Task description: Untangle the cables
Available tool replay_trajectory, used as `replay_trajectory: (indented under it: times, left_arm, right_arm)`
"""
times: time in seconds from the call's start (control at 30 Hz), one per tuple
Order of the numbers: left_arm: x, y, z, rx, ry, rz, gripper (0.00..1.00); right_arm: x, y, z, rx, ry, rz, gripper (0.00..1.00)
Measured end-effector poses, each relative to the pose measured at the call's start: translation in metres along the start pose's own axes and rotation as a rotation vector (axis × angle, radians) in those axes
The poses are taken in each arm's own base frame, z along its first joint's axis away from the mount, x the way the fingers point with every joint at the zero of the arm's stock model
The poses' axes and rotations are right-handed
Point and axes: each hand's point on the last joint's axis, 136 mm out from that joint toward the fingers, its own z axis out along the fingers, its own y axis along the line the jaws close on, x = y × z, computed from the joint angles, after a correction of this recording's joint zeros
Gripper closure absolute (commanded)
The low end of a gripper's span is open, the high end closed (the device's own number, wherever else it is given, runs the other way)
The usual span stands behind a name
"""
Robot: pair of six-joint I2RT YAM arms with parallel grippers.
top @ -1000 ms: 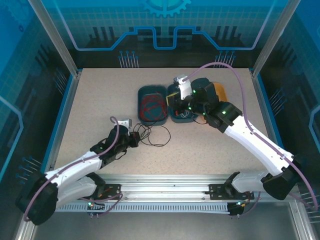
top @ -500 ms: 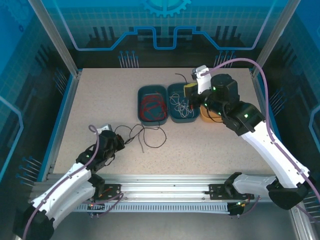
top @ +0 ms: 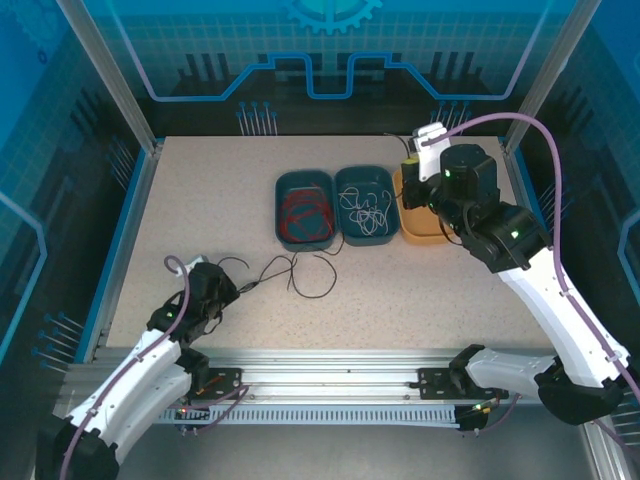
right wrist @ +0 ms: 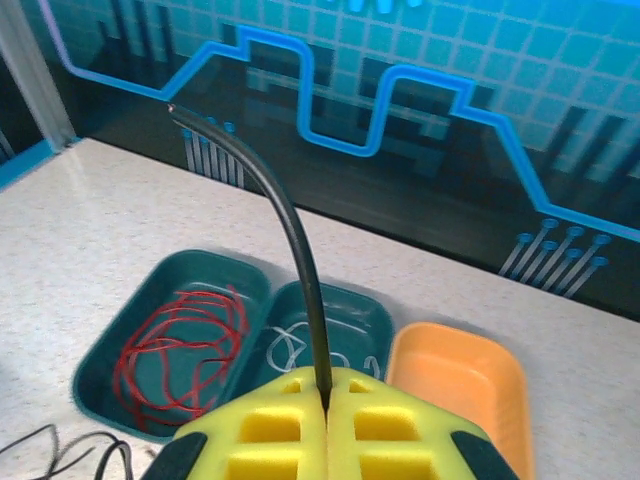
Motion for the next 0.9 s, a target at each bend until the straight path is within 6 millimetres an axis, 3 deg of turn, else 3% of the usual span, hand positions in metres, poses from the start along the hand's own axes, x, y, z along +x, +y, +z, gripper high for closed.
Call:
replay_trajectory:
  times: [0.27,0.5,0.7,0.9]
  left_arm:
    - [-0.001,0.015,0.001,-0.057,0.003,-0.037,1.0]
    - [0.001,0.018,0.0,-0.064,0.016,-0.047,0.99]
    - [0.006,0.011,-0.001,-0.026,0.048,-0.047,0.83]
    - [0.009,0.005,-0.003,0.007,0.064,-0.043,0.61]
  right_arm:
    - [0.003,-0.046,-0.009,0.186,0.019,-0.019,1.0]
    - [-0.005,-0.058,-0.023,0.218,0.008,-0.02,1.0]
    - [-0.031,-0.069,-0.038,0.239,-0.048,-0.018,1.0]
    - [-0.042,-0.069,-0.022,0.237,-0.042,-0.053,1.0]
